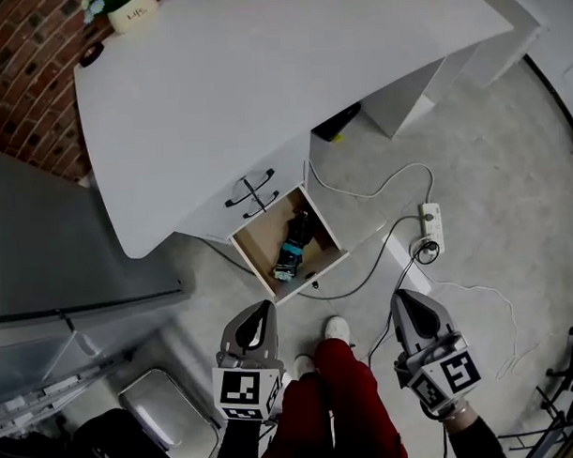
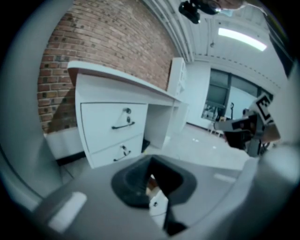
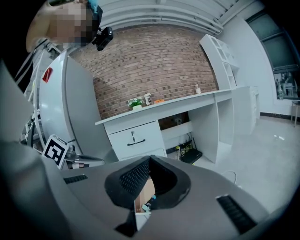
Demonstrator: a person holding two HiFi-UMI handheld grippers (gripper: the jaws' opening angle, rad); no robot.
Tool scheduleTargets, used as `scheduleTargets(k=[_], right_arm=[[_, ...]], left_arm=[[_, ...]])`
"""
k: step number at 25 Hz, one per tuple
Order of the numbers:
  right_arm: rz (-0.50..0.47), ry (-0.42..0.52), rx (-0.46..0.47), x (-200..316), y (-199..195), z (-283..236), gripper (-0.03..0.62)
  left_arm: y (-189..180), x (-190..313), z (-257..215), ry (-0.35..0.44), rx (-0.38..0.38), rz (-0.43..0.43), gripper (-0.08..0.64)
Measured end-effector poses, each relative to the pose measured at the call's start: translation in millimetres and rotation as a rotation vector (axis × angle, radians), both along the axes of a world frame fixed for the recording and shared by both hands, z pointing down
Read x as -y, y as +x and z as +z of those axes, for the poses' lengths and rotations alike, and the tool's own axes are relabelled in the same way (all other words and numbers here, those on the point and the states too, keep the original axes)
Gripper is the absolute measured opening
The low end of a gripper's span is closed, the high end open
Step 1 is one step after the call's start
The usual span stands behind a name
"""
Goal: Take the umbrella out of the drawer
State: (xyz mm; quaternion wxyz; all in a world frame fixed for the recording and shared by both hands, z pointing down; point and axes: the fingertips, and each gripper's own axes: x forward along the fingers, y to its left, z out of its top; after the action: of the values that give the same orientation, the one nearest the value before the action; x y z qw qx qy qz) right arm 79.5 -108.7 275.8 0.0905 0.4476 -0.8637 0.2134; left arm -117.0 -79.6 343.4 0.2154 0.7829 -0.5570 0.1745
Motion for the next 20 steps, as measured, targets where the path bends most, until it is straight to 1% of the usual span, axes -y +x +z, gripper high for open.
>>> scheduleTargets(k=[3, 8, 11, 14, 17, 20], right_arm=[[0.011, -0.008, 0.004, 7, 7, 36, -0.003], [0.035, 0.001, -0.013, 27, 22, 99, -0.003], [0.056, 0.013, -0.029, 42, 35, 137, -0.003], [0.075, 0.041, 0.001, 58, 41, 167, -0.003], [0.085, 0.042, -0.028, 67, 49, 206, -0.002], [0.084, 0.029, -0.016, 73, 44, 237, -0.002]], left_arm=[[7, 11, 36, -0.011, 0.002, 0.012, 0.003], [14, 33, 97, -0.004, 0.023, 0.039, 0.003], [11, 45, 140, -0.017, 0.041, 0.022, 0.005], [10, 54, 183, -0.029, 0.047, 0.011, 0.005], [11, 63, 220, -0.035, 0.044, 0.003, 0.005], [12, 70, 252, -0.041, 0.047, -0.001, 0.005]])
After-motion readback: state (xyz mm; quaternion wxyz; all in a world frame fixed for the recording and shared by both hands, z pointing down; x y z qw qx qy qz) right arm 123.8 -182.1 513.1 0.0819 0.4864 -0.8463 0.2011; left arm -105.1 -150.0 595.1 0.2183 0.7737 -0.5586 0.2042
